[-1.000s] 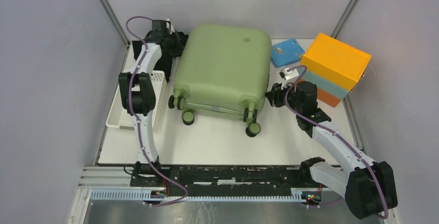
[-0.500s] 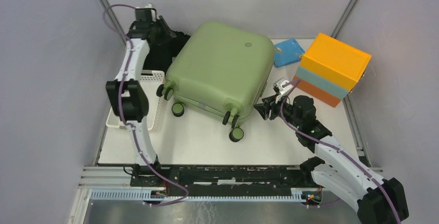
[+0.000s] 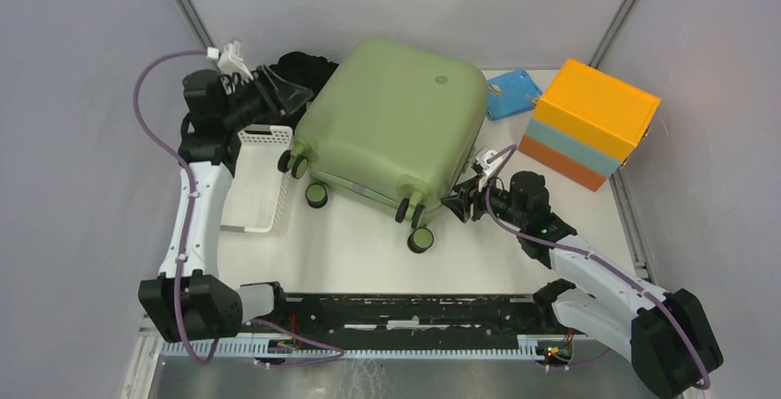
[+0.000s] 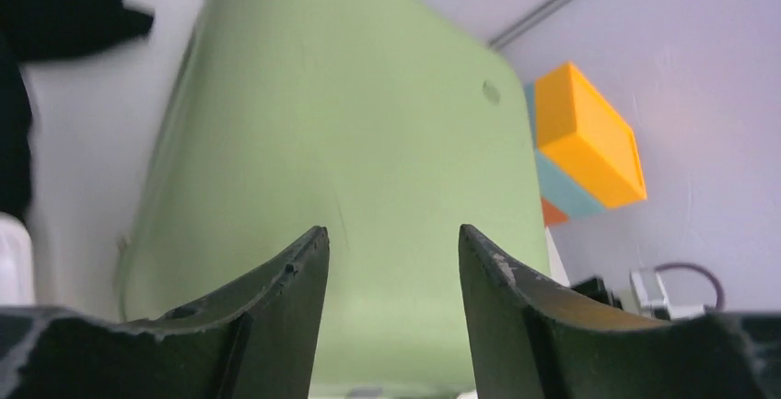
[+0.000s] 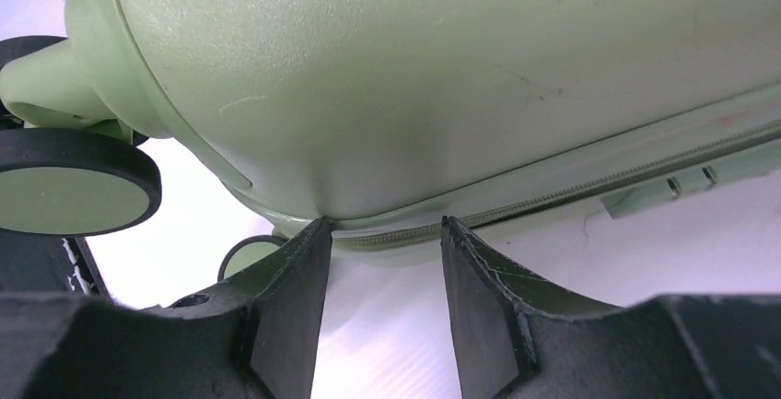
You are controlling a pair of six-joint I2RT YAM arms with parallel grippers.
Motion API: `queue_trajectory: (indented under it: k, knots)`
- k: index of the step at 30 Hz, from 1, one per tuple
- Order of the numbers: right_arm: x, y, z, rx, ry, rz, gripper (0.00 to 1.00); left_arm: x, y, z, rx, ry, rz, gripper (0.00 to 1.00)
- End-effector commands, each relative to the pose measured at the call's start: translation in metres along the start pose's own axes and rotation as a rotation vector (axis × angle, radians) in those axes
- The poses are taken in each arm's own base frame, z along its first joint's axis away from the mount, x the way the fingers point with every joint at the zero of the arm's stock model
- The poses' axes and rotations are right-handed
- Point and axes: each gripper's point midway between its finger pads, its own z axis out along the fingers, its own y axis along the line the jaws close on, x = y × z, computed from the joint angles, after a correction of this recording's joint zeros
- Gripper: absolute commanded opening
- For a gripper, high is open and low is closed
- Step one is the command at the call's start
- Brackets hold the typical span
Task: Open, take out, and arrange the luggage
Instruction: Adjust the luggage at the center of the board.
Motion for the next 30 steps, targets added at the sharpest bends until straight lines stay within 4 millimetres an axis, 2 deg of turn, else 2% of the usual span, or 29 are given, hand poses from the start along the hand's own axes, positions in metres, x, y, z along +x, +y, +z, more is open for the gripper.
queue_trajectory:
  k: [1,3,5,7,8,11,14,17,22,26,30]
  knots:
    - [-0.053,0.014,0.019,-0.071,-0.127,-0.063,0.54,0.055,-0.016,-0.029,0.072,0.124,-0.056,0.59]
    - [-0.061,0.016,0.032,-0.077,-0.127,-0.064,0.53,0.074,-0.017,-0.043,0.009,0.141,-0.027,0.56]
    - [-0.076,0.018,0.044,-0.081,-0.140,-0.069,0.53,0.093,-0.011,-0.055,-0.074,0.162,-0.011,0.45]
    - [-0.090,0.019,0.056,-0.078,-0.154,-0.073,0.53,0.113,-0.003,-0.066,-0.145,0.194,-0.001,0.40]
    - [-0.094,0.018,0.062,-0.077,-0.154,-0.073,0.53,0.124,0.003,-0.070,-0.179,0.210,-0.004,0.34]
    - [-0.109,0.016,0.076,-0.073,-0.149,-0.081,0.53,0.152,0.023,-0.080,-0.281,0.252,-0.019,0.25]
    - [-0.107,0.016,0.075,-0.070,-0.141,-0.098,0.54,0.173,0.047,-0.082,-0.388,0.279,-0.042,0.17]
    - [-0.094,0.015,0.061,-0.053,-0.130,-0.114,0.55,0.190,0.062,-0.067,-0.401,0.324,-0.060,0.15]
    - [-0.057,0.016,0.032,-0.020,-0.090,-0.125,0.55,0.200,0.062,-0.021,-0.367,0.372,-0.033,0.15]
    - [-0.035,0.011,0.015,0.025,-0.078,-0.127,0.56,0.208,0.059,0.017,-0.343,0.415,-0.014,0.15]
    - [-0.019,0.010,0.007,0.038,-0.064,-0.134,0.56,0.193,0.059,0.049,-0.360,0.366,0.018,0.16]
